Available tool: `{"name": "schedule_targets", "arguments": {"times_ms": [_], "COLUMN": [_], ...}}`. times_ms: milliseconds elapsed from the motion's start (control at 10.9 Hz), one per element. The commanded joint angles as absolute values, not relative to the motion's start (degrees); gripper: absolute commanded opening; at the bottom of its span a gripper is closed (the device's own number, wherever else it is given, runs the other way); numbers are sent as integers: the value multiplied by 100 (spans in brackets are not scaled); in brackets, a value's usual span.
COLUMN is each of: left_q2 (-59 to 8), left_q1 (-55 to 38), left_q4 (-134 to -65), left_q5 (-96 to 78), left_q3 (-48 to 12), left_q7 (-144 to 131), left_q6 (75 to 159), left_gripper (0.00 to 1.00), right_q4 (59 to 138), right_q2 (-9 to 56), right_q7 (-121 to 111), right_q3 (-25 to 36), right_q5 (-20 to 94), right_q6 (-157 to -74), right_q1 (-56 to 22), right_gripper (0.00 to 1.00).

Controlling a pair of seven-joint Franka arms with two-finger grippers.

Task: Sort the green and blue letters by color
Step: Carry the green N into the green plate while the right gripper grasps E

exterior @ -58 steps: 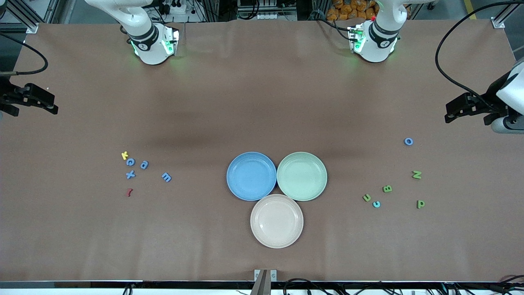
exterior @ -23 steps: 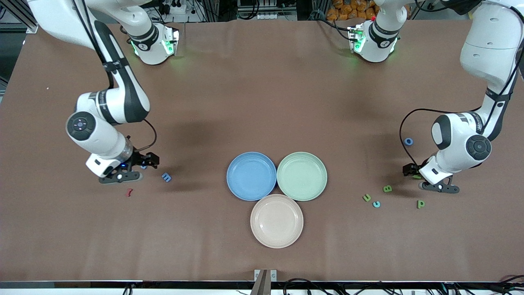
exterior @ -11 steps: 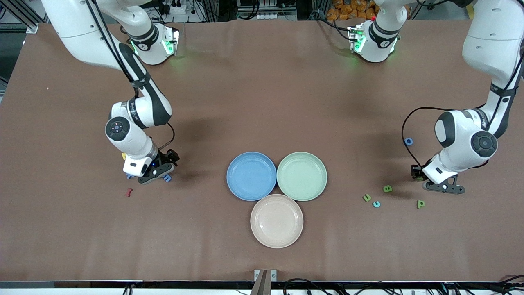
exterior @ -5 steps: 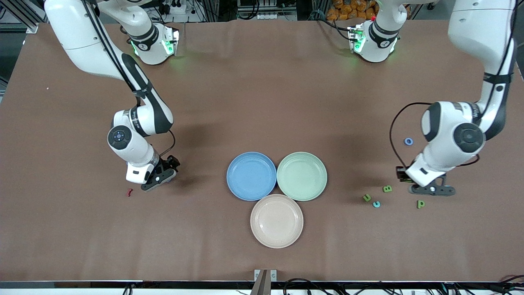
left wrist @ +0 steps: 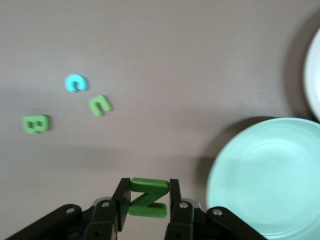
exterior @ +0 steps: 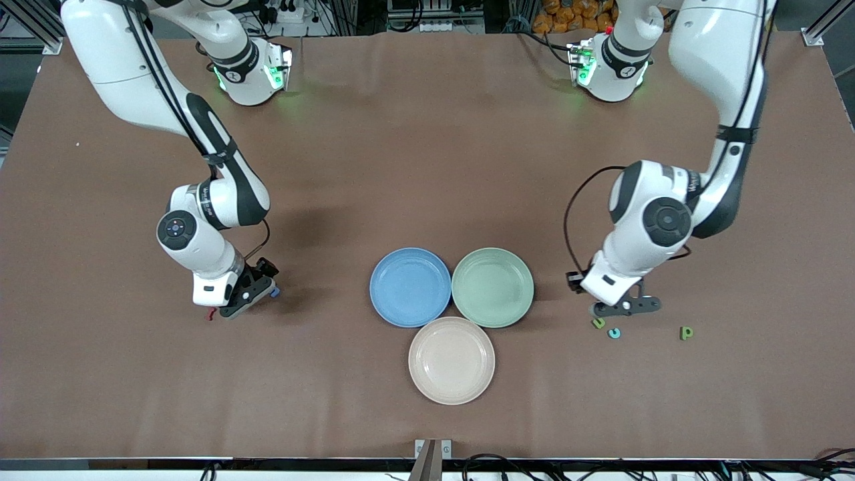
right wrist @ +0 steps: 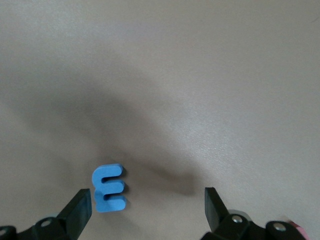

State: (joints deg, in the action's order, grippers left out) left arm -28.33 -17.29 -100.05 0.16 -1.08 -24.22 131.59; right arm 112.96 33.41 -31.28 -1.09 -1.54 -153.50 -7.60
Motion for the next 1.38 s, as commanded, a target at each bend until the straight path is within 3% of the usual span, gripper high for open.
{"name": "schedule_targets", "arguments": {"times_ms": [0, 461, 553, 737, 1106, 1290], "left_q2": [-3417, -4051, -4087, -4096, -4008, -3885], "left_q1": [-2196, -2759, -2777, -2786, -2769, -2323], "left_q4": [-9327, -8903, -8903, -8903, -8921, -8965], "left_q5": [-456, -853, -853, -800, -450, 191], "left_q3": [-9, 0, 0, 9, 114, 97], "left_q7": [-3013, -3611, -3621, -3578, -3542, -3341], "left_q6": [13025, 13034, 13034, 13034, 13017, 12886], "left_gripper": [9, 9, 14, 100, 100, 100], "right_q4": [11197, 11145, 11136, 11136, 11127, 11110], "right_q2": [3428, 3428, 3428, 3419, 3515, 3586], "right_q7": [-3208, -3278, -3270, -3366, -3472, -3445], "right_q3": [-184, -185, -185, -193, -193, -193], "right_q5": [-193, -193, -159, -185, -176, -141], "right_q6": [-15302, -15293, -15293, -15293, -15284, -15275], "right_q1": [-782, -782, -791, -826, -914, -914], "right_gripper": [100, 100, 100, 100, 100, 100]}}
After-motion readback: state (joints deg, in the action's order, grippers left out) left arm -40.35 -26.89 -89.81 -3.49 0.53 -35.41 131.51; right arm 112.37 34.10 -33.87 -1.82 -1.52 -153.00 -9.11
